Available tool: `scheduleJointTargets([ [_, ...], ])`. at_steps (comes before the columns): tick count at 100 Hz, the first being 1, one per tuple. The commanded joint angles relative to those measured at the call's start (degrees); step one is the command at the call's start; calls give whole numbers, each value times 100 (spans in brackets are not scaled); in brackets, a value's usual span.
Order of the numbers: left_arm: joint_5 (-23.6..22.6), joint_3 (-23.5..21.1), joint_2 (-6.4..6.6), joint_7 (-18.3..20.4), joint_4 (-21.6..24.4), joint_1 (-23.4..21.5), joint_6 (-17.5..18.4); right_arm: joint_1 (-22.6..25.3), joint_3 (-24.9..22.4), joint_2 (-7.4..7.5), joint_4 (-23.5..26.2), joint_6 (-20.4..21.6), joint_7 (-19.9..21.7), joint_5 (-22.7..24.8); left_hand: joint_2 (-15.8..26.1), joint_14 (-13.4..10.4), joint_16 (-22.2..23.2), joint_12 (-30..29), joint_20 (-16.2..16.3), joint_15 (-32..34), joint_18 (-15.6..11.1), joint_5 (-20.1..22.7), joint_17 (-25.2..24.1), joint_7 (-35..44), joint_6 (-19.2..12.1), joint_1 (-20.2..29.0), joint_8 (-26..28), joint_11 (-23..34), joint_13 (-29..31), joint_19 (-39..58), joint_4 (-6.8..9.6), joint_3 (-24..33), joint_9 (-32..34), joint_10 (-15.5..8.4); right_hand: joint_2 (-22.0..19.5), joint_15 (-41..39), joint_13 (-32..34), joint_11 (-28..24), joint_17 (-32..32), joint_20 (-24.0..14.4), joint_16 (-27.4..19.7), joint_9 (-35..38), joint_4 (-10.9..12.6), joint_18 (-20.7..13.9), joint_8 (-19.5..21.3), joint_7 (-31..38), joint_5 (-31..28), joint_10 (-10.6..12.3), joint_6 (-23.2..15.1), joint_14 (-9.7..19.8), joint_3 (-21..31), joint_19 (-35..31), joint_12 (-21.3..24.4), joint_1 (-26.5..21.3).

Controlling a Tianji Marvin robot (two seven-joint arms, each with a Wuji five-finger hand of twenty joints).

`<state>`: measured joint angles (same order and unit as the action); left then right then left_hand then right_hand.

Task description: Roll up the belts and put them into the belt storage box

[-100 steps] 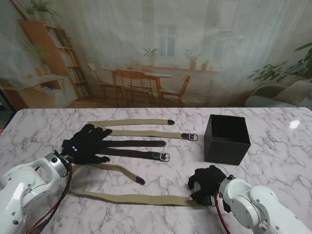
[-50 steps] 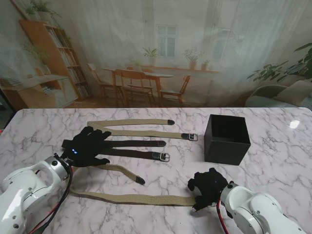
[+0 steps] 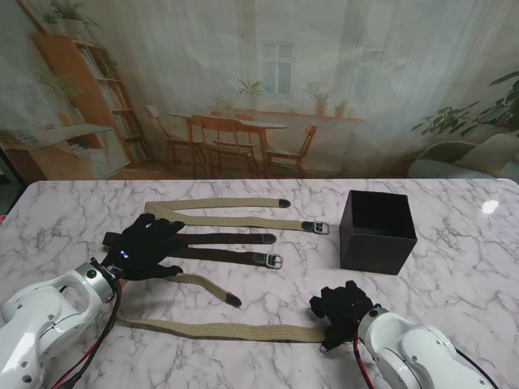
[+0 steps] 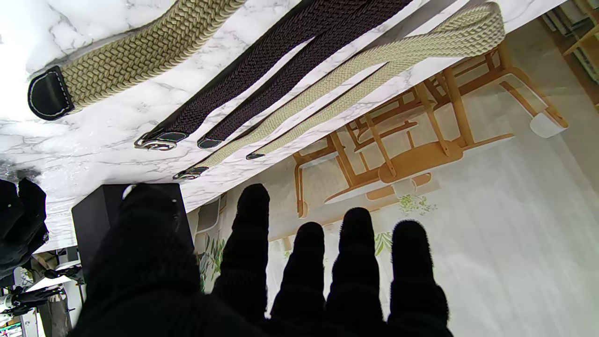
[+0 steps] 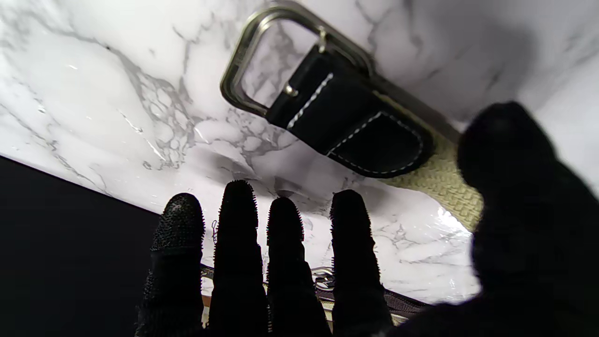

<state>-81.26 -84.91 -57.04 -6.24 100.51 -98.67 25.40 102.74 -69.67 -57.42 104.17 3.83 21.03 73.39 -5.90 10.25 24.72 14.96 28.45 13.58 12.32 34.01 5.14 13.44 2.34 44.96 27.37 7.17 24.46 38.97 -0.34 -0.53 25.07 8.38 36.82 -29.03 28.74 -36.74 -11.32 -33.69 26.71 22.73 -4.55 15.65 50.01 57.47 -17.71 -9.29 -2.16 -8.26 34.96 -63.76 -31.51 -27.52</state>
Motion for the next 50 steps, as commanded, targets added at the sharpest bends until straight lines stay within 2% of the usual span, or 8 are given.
scheduleJointTargets([
  [1, 14, 23, -13, 82, -5, -13, -18, 37, 58, 3, -70, -60, 132, 32, 207, 99, 20, 4, 138, -180, 233, 120, -91, 18, 32, 117, 62, -115, 4, -184, -42, -79, 48, 96, 319, 96, 244, -207, -23, 55, -117, -104, 141, 152, 126, 222, 238, -74, -152, 124, 33, 12, -66, -314],
  [4, 14, 25, -13, 80, -9, -11, -15, 35, 65, 4, -72, -56, 139, 55, 208, 101, 20, 3, 138, -179, 236, 123, -95, 19, 38, 118, 63, -116, 6, -187, -42, -79, 45, 99, 324, 61, 299, -244, -39, 78, -92, -18, 161, 159, 128, 327, 111, -47, -317, 128, 725, 14, -134, -253],
  [8, 14, 26, -12, 79, -13, -9, -12, 29, 79, 5, -76, -63, 151, 60, 209, 95, 21, 4, 139, -178, 235, 121, -93, 18, 33, 106, 63, -115, 9, -188, -44, -85, 47, 95, 335, 49, 314, -241, -44, 96, -77, 24, 26, 163, 114, 359, -18, -50, -421, 121, 1813, 11, -167, -88],
  [15, 20, 26, -13, 78, -14, -10, -10, 20, 101, 6, -85, -87, 156, 26, 210, 94, 21, 4, 141, -178, 241, 118, -97, 17, 29, 104, 63, -117, 10, -192, -44, -83, 40, 95, 9, 21, 340, -234, -45, 104, -58, 72, -65, 161, 28, 258, -132, -34, -473, 128, 2465, 8, -177, -199],
  [23, 23, 27, -13, 69, -21, -10, -5, 18, 114, 5, -90, -102, 140, 15, 205, 94, 21, 4, 143, -180, 236, 121, -95, 18, 31, 92, 63, -116, 7, -193, -45, -88, 39, 88, -235, 8, 355, -224, -44, 114, -46, 93, -605, 159, -686, 289, -221, -34, -613, 117, 2505, 10, -186, -643],
  [32, 23, 26, -12, 76, -23, -14, -3, 32, 114, -1, -90, -118, 72, 20, 208, 99, 22, 4, 145, -181, 247, 112, -97, 14, 31, 99, 62, -117, 3, -198, -44, -81, 32, 93, -516, 2, 378, -108, -45, 122, -46, 179, -872, 164, -1272, 317, -573, -38, -805, 115, 2372, 15, -100, -1110],
  [41, 27, 27, -13, 70, -27, -18, -4, 55, 106, -10, -88, -155, -13, -13, 214, 101, 22, 5, 147, -181, 237, 112, -103, 15, 33, 90, 63, -115, 2, -201, -44, -83, 35, 95, -825, -13, 404, 13, -47, 131, -44, 265, -962, 170, -1859, 180, -988, -37, -842, 119, 2181, 18, 12, -1418],
  [50, 33, 29, -14, 64, -31, -19, -10, 81, 86, -15, -78, -150, -69, -60, 211, 103, 23, 5, 150, -180, 240, 114, -99, 15, 31, 87, 63, -114, 5, -202, -45, -86, 37, 93, -1342, -30, 441, 53, -37, 143, -45, 475, -971, 175, -2525, -305, -1285, 2, -682, 139, 1829, 22, 109, -1552],
])
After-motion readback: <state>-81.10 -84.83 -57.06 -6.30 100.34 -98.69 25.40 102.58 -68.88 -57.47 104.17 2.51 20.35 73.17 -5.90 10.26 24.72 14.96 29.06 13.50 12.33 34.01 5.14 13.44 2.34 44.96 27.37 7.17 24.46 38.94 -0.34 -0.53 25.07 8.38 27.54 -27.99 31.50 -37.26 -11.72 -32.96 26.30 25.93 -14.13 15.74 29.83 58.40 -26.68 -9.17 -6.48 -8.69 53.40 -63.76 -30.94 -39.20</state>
